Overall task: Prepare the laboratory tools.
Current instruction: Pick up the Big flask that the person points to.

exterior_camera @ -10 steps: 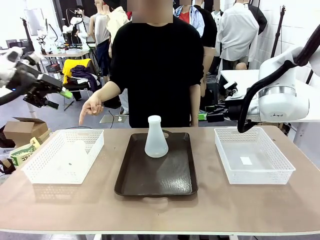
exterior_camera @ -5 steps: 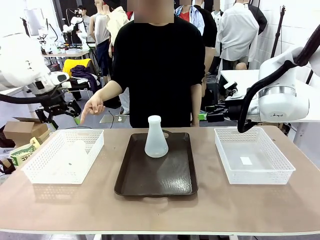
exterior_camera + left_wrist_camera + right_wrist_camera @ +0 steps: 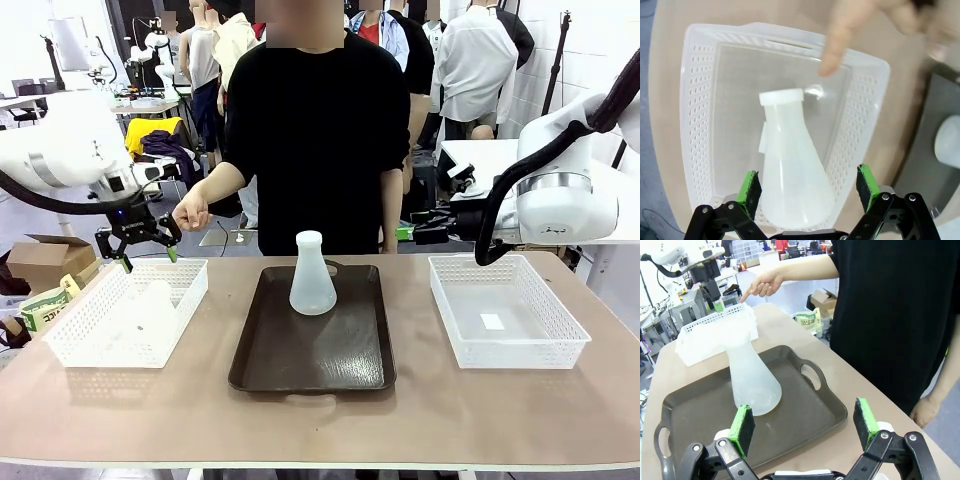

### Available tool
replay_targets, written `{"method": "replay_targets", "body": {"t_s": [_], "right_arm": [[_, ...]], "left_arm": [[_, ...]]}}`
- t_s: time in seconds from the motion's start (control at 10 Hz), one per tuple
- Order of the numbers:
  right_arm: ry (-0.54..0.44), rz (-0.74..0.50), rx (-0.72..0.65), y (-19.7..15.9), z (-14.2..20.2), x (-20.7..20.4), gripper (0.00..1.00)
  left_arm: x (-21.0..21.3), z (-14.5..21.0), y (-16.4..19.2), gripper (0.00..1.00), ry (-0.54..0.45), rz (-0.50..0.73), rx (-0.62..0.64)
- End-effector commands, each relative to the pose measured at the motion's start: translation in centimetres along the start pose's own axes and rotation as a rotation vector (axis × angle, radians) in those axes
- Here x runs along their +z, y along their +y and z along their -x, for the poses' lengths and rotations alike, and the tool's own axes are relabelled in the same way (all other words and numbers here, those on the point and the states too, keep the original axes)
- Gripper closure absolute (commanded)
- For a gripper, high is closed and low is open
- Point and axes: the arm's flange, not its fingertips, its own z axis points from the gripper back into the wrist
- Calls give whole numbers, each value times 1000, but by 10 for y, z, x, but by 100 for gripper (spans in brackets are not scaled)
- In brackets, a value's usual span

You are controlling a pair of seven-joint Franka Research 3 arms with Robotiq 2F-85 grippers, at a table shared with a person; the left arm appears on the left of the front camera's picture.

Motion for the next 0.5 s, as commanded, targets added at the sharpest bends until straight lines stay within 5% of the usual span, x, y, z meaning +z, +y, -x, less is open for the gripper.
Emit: {"method": "replay_targets", "body": {"t_s": [0.0,0.4], "right_arm": [[17,-11,-9,-2,-1,-1,0],[17,-11,-9,-2,-1,-1,0]], "left_arm": [[-12,-11,-4,0,-37,-86,78],[-47,-28,4,0,-86,-101,61]]}}
